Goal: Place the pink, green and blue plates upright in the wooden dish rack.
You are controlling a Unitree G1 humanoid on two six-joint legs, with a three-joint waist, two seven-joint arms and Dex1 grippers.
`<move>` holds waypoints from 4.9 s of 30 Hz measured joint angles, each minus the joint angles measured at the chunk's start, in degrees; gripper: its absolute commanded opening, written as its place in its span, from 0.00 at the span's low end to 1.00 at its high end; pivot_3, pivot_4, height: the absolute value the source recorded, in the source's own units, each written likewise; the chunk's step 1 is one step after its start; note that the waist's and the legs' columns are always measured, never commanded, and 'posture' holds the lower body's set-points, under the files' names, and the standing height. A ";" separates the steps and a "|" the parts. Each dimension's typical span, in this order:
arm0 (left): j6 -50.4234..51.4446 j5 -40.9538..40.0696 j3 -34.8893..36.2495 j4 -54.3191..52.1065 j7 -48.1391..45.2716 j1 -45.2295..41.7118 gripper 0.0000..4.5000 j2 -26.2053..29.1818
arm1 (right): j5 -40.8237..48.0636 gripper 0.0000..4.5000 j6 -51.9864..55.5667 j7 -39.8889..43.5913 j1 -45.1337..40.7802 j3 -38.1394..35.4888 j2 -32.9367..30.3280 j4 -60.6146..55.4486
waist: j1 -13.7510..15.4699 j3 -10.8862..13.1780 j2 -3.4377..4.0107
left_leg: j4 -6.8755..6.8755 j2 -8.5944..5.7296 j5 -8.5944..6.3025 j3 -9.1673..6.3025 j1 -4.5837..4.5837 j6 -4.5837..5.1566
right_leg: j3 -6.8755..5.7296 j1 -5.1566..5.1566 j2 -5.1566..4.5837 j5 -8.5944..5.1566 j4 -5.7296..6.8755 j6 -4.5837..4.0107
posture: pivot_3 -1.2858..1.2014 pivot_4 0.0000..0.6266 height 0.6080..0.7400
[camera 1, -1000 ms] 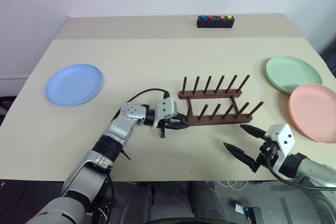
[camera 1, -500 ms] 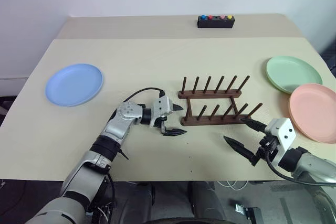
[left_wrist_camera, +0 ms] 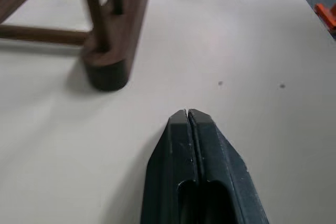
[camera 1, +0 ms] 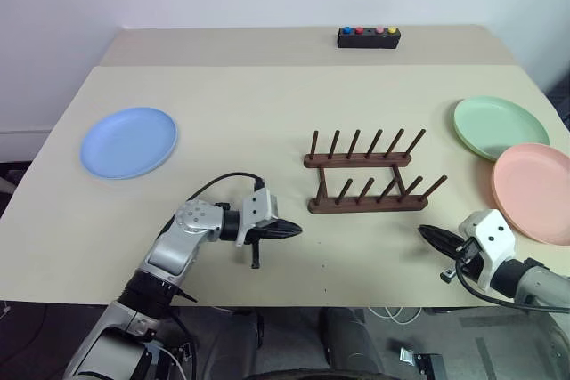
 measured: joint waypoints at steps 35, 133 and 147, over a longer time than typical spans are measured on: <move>-12.54 7.85 1.59 21.91 19.23 -12.38 0.01 -9.07 | -12.14 0.00 -8.63 -4.38 -26.70 14.17 3.10 22.35 | -0.26 -0.02 0.01 | -0.02 -0.01 0.01 0.01 0.36 0.00 | 0.01 0.27 0.01 0.03 0.04 0.02 | 0.52 0.24 1.00; -3.24 -4.50 0.88 3.40 2.28 -3.09 0.00 -5.99 | -16.61 0.02 6.28 -3.84 -3.69 -13.25 -12.44 -1.16 | -0.28 0.01 0.05 | -0.04 -0.01 -0.01 0.02 0.14 0.01 | 0.01 0.12 0.00 -0.03 -0.04 0.01 | 0.52 0.24 1.00; -4.70 -3.86 1.52 5.50 4.47 -4.37 0.00 -6.46 | 18.12 0.02 11.93 2.54 -44.33 -2.03 -2.47 -4.00 | 0.12 0.09 -0.09 | -0.05 -0.04 -0.02 -0.14 -0.17 0.04 | -0.08 -0.08 -0.06 0.01 -0.08 0.04 | 0.52 0.24 1.00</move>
